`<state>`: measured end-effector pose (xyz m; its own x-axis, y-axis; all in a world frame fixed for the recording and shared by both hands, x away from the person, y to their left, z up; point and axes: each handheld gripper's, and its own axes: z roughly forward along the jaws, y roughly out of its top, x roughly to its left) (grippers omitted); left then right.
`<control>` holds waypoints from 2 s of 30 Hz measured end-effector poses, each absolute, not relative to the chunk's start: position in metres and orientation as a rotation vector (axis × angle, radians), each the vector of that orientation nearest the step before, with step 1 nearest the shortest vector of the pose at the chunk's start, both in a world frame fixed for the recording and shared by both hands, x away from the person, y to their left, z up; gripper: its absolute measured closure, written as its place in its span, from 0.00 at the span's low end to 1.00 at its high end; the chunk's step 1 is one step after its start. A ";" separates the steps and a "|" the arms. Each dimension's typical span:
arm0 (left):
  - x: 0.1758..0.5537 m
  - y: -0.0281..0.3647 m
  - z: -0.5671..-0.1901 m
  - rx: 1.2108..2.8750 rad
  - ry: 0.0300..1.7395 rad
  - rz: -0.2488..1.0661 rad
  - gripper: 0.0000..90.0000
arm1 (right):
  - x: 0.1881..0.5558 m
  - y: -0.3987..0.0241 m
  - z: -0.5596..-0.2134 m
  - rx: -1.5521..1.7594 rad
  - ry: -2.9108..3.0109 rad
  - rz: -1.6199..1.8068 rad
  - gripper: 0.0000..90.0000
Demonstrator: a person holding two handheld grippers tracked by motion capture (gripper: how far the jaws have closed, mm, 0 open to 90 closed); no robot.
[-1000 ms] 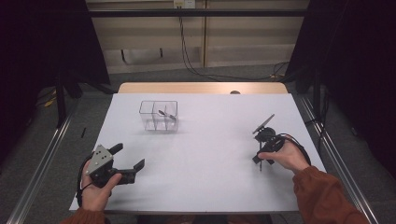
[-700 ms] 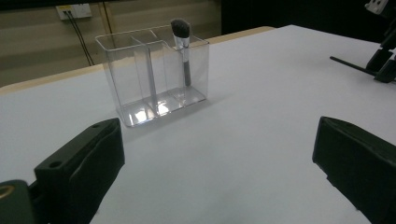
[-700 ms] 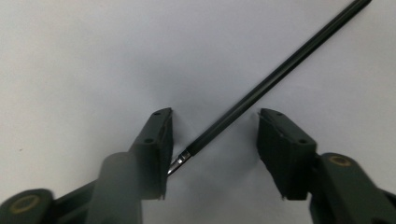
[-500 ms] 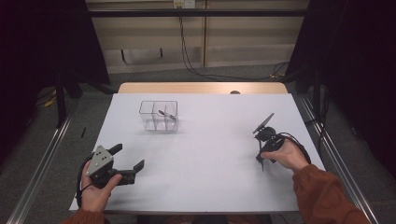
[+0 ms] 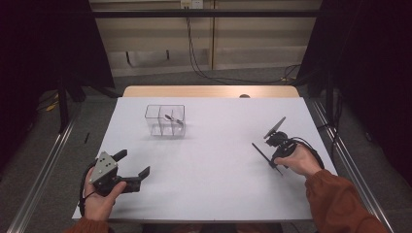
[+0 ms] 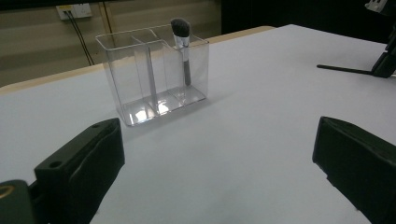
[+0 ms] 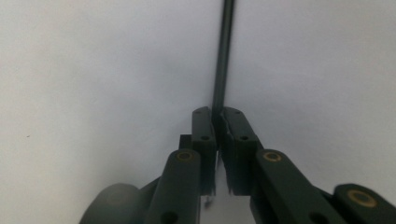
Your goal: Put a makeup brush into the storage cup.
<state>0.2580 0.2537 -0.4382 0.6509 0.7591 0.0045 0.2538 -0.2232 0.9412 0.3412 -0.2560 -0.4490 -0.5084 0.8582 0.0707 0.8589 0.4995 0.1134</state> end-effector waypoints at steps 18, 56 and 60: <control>0.259 0.253 -0.438 1.786 0.815 0.580 0.02 | 0.338 -0.264 -0.447 -1.584 -2.680 -0.295 0.97; 0.259 0.253 -0.438 1.773 0.817 0.577 0.03 | 0.308 -0.283 -0.425 -1.616 -2.703 -1.257 0.97; 0.259 0.253 -0.438 1.774 0.816 0.578 0.03 | 0.306 -0.285 -0.424 -1.603 -2.685 -1.374 0.97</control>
<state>0.2587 0.2534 -0.4380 0.6504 0.7596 0.0002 0.2523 -0.2163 0.9432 0.3057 -0.2848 -0.4245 -0.5302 0.8331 0.1576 0.6151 0.2500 0.7478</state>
